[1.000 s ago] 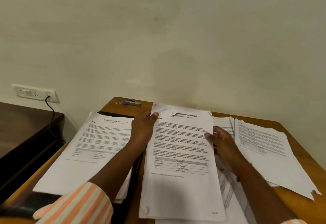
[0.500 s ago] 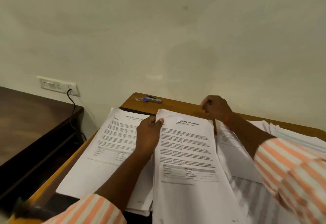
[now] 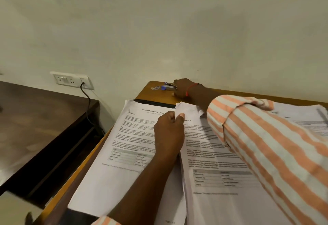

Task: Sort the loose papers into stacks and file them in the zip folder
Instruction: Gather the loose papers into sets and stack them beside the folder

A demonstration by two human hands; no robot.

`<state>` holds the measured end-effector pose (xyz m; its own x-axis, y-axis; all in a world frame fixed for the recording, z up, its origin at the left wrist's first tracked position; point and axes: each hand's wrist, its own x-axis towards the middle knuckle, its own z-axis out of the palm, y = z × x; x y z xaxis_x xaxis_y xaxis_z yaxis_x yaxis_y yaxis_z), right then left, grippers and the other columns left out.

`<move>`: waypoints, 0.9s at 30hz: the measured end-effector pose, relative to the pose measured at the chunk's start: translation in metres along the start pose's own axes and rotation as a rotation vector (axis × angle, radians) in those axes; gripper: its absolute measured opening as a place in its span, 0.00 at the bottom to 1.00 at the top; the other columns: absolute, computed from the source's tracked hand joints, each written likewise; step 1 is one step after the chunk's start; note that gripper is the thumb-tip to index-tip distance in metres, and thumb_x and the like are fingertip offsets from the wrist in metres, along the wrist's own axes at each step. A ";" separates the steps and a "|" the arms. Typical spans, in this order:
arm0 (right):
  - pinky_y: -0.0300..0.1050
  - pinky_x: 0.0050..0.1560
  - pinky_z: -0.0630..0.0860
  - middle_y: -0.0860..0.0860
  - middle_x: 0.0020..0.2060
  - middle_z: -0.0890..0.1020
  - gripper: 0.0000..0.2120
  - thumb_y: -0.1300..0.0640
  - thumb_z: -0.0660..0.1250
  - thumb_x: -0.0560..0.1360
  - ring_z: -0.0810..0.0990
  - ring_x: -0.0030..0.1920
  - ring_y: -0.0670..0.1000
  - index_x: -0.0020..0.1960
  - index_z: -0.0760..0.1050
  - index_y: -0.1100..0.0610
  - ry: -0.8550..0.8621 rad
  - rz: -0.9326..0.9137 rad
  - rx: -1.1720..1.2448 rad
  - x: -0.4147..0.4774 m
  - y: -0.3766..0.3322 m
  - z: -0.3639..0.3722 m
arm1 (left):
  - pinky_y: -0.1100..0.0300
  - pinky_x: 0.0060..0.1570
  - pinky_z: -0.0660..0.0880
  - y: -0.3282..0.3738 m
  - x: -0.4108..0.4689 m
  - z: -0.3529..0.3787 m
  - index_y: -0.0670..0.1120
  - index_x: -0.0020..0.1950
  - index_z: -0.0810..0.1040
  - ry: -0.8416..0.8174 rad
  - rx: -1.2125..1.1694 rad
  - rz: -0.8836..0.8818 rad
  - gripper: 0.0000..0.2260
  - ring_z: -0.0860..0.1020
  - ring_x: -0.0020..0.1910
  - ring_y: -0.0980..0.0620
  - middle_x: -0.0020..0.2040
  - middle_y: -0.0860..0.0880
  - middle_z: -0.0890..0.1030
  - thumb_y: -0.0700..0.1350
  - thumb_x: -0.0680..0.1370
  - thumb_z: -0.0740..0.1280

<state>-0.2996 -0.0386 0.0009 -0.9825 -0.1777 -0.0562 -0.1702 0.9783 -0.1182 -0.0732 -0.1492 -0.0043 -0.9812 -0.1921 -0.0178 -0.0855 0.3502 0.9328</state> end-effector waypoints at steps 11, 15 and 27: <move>0.53 0.57 0.79 0.57 0.53 0.83 0.11 0.58 0.69 0.73 0.81 0.53 0.58 0.55 0.80 0.59 -0.051 0.008 -0.119 -0.045 0.043 -0.017 | 0.59 0.39 0.73 0.002 -0.004 0.001 0.49 0.39 0.72 -0.034 -0.024 0.140 0.14 0.79 0.40 0.50 0.39 0.49 0.79 0.52 0.83 0.65; 0.53 0.58 0.78 0.57 0.53 0.82 0.10 0.57 0.66 0.75 0.80 0.54 0.58 0.54 0.80 0.59 -0.083 0.076 -0.137 -0.094 0.097 -0.028 | 0.55 0.42 0.80 0.008 -0.014 0.003 0.45 0.46 0.77 -0.102 -0.084 0.175 0.13 0.83 0.43 0.49 0.42 0.48 0.83 0.52 0.83 0.65; 0.41 0.45 0.81 0.59 0.41 0.79 0.06 0.69 0.62 0.80 0.82 0.41 0.55 0.52 0.78 0.67 0.514 0.374 1.367 -0.281 0.145 -0.043 | 0.53 0.45 0.83 0.029 -0.044 0.015 0.48 0.53 0.83 -0.291 -0.296 0.062 0.08 0.86 0.44 0.49 0.46 0.49 0.87 0.50 0.82 0.67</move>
<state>-0.0517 0.1578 0.0422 -0.9199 0.3917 0.0182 0.0043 0.0564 -0.9984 -0.0352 -0.1172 0.0187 -0.9944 0.1034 -0.0196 -0.0128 0.0665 0.9977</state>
